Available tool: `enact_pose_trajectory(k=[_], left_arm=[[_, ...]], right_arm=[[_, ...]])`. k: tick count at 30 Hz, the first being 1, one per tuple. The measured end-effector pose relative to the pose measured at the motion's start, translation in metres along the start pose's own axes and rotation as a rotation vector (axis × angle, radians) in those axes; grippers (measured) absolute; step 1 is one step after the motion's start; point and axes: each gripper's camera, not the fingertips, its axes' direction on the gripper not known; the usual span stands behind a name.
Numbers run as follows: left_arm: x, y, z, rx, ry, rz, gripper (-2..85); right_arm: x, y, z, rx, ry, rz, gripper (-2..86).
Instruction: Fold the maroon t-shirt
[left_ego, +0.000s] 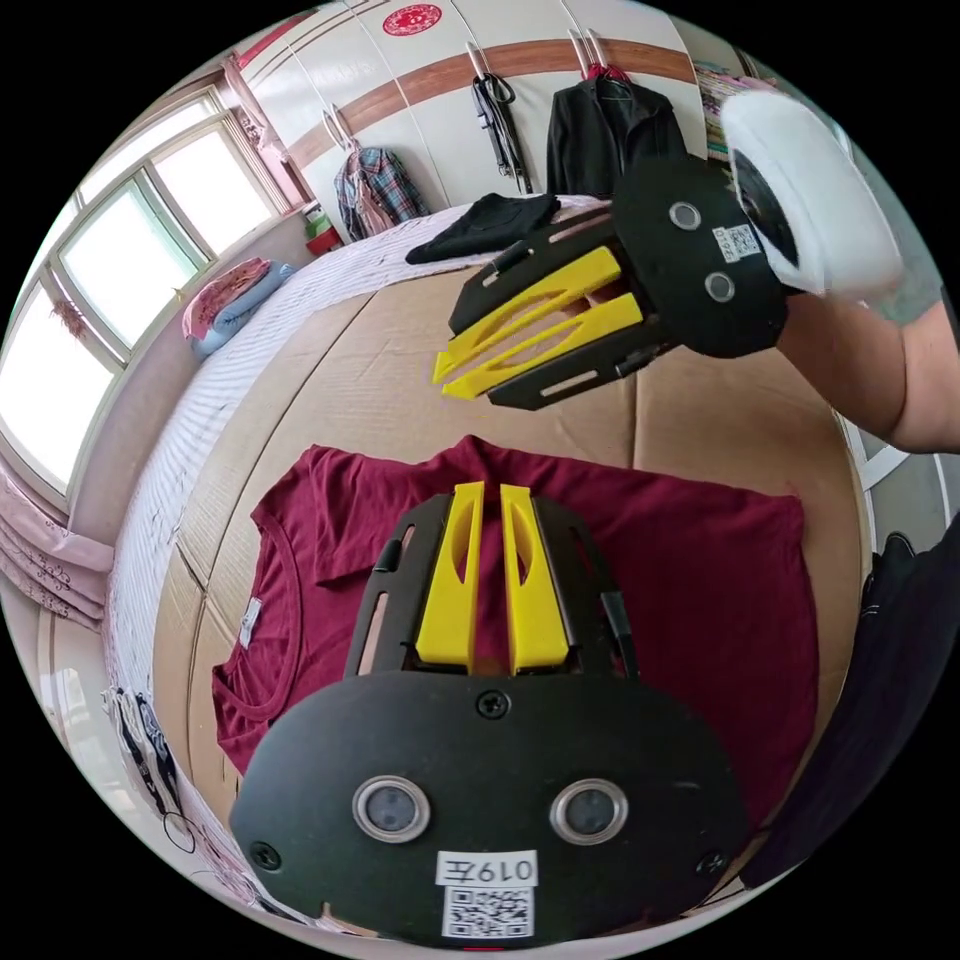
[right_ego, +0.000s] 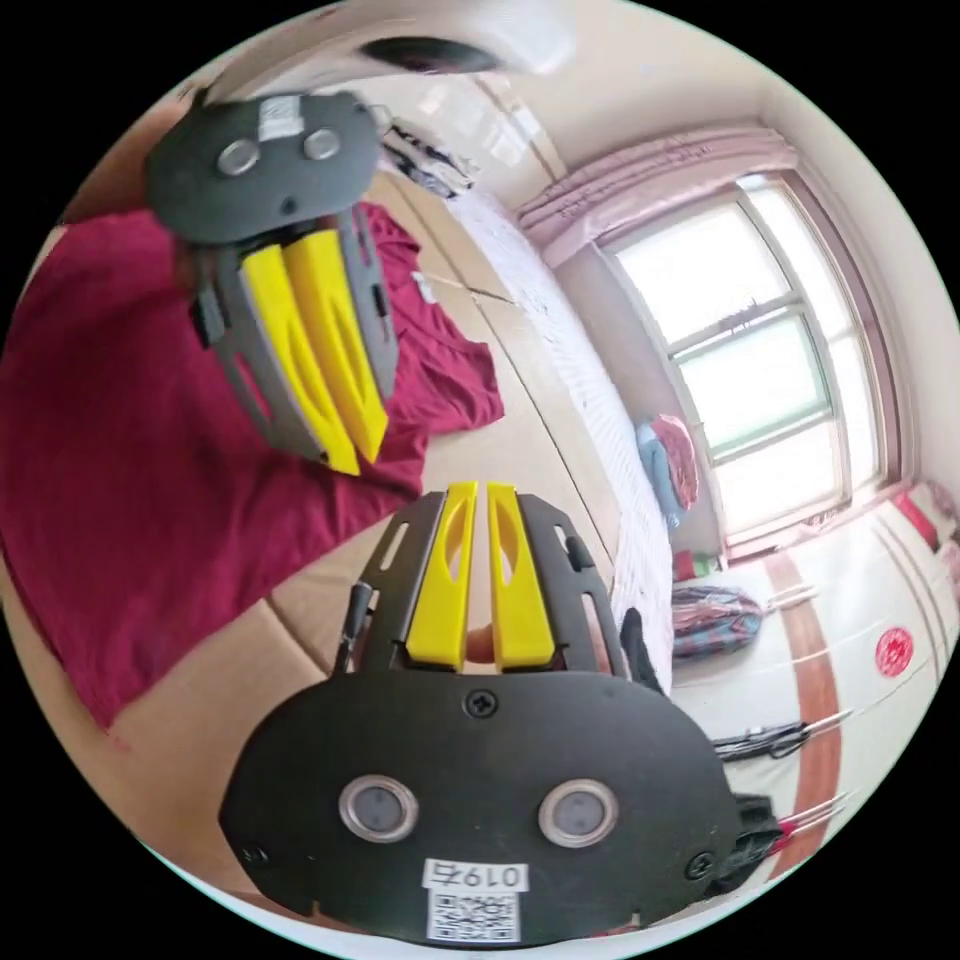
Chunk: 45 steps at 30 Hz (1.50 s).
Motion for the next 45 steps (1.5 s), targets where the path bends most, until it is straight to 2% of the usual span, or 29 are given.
enact_pose_trajectory(k=[2,6,10,13,14,16,20,23,29,37,45], left_arm=[[-0.019,0.002,0.0,0.016,0.009,-0.02,1.1],[-0.086,0.009,-0.008,0.092,0.035,-0.116,1.1],[-0.166,0.001,0.003,0.121,0.006,-0.254,1.5],[-0.233,-0.018,0.034,0.084,0.113,-0.304,2.4],[-0.257,-0.027,0.051,0.068,0.199,-0.284,3.2],[-0.291,-0.039,0.078,0.017,0.27,-0.28,4.5],[-0.339,-0.061,0.126,-0.069,0.285,-0.092,6.0],[-0.363,-0.072,0.157,-0.142,0.387,0.015,7.4],[-0.42,-0.088,0.211,-0.214,0.463,-0.003,8.1],[-0.466,-0.091,0.264,-0.293,0.511,0.038,4.2],[-0.502,-0.077,0.287,-0.209,0.503,0.102,1.1]], right_arm=[[0.038,0.005,0.014,0.002,0.003,0.17,-0.5],[0.084,0.02,0.043,-0.047,-0.039,0.335,-0.9],[0.158,0.051,0.077,-0.007,-0.242,0.604,-0.9],[0.215,0.072,0.106,0.045,-0.405,0.75,-0.9],[0.233,0.078,0.119,0.046,-0.434,0.781,-0.9],[0.257,0.087,0.138,0.053,-0.484,0.813,-0.9],[0.301,0.104,0.192,0.057,-0.665,0.86,-0.3],[0.326,0.111,0.232,0.044,-0.768,0.886,0.8],[0.367,0.115,0.306,0.031,-0.919,0.933,4.8],[0.403,0.127,0.365,0.004,-0.915,0.932,5.5],[0.444,0.113,0.424,-0.043,-0.922,0.899,5.8]])
